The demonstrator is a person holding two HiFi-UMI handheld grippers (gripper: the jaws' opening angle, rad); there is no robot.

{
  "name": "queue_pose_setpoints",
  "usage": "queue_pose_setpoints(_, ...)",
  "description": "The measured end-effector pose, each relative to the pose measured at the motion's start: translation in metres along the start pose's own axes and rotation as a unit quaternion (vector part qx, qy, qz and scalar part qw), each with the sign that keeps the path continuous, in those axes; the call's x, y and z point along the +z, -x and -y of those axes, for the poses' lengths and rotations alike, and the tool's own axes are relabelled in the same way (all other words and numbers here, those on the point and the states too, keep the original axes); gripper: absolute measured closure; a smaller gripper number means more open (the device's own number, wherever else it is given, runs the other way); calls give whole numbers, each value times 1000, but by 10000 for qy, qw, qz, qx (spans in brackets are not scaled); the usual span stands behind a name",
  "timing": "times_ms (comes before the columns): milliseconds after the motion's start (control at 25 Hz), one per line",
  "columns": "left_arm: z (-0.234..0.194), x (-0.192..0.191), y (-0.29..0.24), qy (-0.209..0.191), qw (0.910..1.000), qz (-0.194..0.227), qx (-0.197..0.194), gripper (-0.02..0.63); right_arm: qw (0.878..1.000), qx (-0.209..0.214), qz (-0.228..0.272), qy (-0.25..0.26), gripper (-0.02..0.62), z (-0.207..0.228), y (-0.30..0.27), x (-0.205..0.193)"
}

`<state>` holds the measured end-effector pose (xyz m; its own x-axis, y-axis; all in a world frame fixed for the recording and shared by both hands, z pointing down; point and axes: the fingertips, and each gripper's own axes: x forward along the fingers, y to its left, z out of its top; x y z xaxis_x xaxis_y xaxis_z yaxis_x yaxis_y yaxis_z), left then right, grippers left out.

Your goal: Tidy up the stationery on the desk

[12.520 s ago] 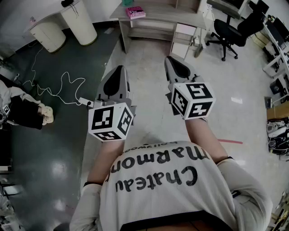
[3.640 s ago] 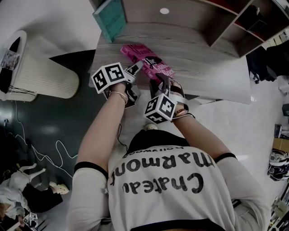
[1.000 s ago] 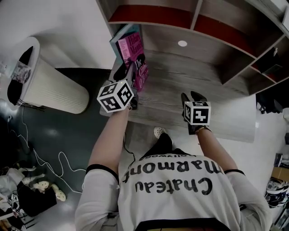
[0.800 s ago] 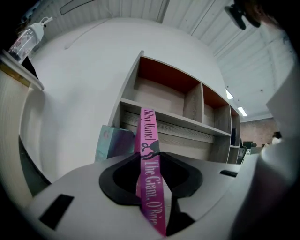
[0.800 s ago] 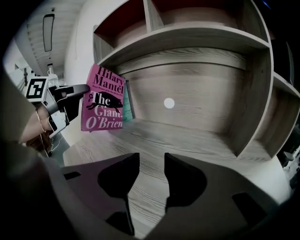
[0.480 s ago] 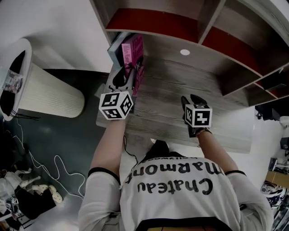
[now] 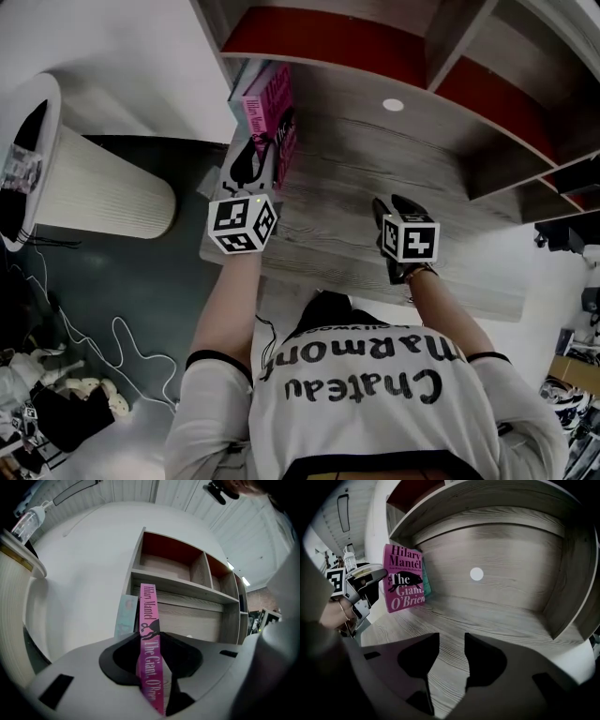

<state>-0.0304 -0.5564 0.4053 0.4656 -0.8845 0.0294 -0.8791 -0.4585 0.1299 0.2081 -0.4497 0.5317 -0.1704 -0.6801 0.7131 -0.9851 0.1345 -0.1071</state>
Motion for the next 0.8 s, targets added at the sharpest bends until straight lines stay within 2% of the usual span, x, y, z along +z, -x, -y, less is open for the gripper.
queue_pose_setpoints(440, -12, -26, -5, -241, 9973, -374, 589, 469, 9999, 14, -159, 30, 417, 1, -8, 3)
queue_pose_setpoints(800, -17, -41, -17, -256, 9946, -596, 807, 469, 9997, 112, -221, -25, 414, 1, -18, 3)
